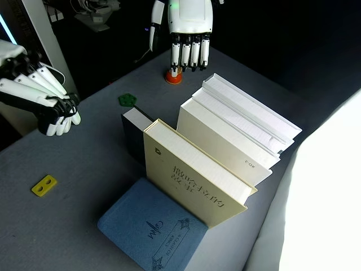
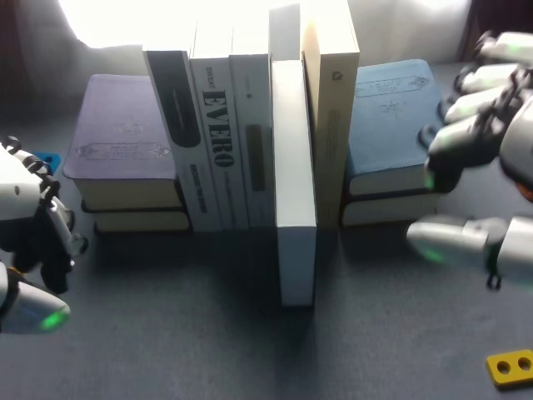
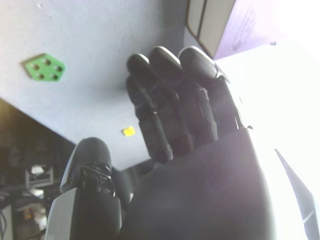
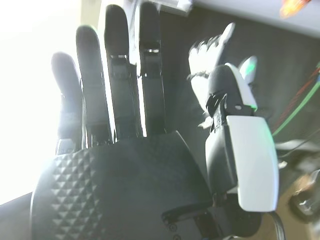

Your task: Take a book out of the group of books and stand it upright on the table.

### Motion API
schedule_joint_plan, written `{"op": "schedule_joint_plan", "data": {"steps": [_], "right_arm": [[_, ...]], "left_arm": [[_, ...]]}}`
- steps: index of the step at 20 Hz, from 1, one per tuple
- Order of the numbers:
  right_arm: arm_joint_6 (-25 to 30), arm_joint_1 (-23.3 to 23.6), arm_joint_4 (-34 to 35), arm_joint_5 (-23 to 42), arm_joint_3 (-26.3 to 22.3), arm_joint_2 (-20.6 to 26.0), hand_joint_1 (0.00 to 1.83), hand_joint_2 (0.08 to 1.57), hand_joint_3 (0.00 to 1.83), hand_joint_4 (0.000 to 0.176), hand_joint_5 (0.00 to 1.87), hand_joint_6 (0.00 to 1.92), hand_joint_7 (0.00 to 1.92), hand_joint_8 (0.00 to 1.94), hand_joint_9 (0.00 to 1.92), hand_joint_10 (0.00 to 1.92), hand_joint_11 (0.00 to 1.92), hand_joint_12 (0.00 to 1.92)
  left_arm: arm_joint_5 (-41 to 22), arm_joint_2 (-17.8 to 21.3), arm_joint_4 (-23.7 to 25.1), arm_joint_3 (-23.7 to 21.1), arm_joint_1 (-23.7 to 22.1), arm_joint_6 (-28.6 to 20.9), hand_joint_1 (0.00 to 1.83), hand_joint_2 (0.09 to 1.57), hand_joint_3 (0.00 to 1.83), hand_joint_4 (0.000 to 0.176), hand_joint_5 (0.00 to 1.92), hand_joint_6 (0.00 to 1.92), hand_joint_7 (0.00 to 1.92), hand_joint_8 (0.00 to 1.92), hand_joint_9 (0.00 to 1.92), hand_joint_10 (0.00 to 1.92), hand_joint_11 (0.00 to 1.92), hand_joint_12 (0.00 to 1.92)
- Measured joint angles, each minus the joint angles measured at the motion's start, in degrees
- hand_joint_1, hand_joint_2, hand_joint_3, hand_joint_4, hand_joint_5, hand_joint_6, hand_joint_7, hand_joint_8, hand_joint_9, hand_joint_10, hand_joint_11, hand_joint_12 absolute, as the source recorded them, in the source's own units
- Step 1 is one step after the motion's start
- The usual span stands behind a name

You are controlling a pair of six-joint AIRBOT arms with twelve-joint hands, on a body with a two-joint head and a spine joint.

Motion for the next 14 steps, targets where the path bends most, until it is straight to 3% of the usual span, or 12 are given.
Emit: {"op": "schedule_joint_plan", "data": {"steps": [1, 2, 4, 7, 14], "right_arm": [[0.4, 0.0, 0.0, -0.2, 0.3, 0.0, 0.0, 1.24, 0.0, 0.0, 1.07, 1.77, 1.23, 1.77, 1.19, 1.92, 0.97, 1.92], [3.0, 0.4, -1.2, -1.0, 0.9, 0.0, 0.0, 1.22, 0.0, 0.0, 1.1, 1.79, 1.24, 1.78, 1.21, 1.92, 1.05, 1.92], [6.8, 0.4, -4.3, -1.5, 1.5, -0.1, 0.0, 1.22, 0.0, 0.0, 1.1, 1.76, 1.24, 1.76, 1.22, 1.92, 1.09, 1.92], [7.3, 0.8, -4.5, -1.8, 2.0, -0.3, 0.0, 1.22, 0.0, 0.0, 1.08, 1.81, 1.23, 1.84, 1.21, 1.92, 1.07, 1.92], [7.3, 1.0, -4.7, -1.9, 2.0, -0.8, 0.0, 1.22, 0.0, 0.0, 1.06, 1.81, 1.18, 1.86, 1.14, 1.92, 1.03, 1.92]], "left_arm": [[0.1, 0.0, 0.0, 0.1, 0.0, 0.0, 0.01, 1.38, 0.01, 0.0, 0.84, 1.69, 0.9, 1.85, 0.82, 1.92, 0.63, 1.92], [0.1, 0.0, 0.0, 0.2, -0.1, 0.0, 0.0, 1.39, 0.0, 0.0, 0.84, 1.82, 0.9, 1.92, 0.83, 1.92, 0.67, 1.92], [0.0, 0.0, 0.0, 0.0, -0.1, 0.0, 0.04, 1.4, 0.0, 0.0, 0.88, 1.79, 0.94, 1.89, 0.87, 1.92, 0.75, 1.92], [0.1, -0.1, 0.0, 0.0, -0.2, 0.0, 0.07, 1.39, 0.0, 0.0, 0.91, 1.8, 1.02, 1.85, 0.97, 1.92, 0.84, 1.92], [0.0, 0.0, 0.0, 0.2, -0.2, 0.0, 0.05, 1.4, 0.0, 0.0, 0.83, 1.89, 0.95, 1.92, 0.92, 1.92, 0.8, 1.92]]}}
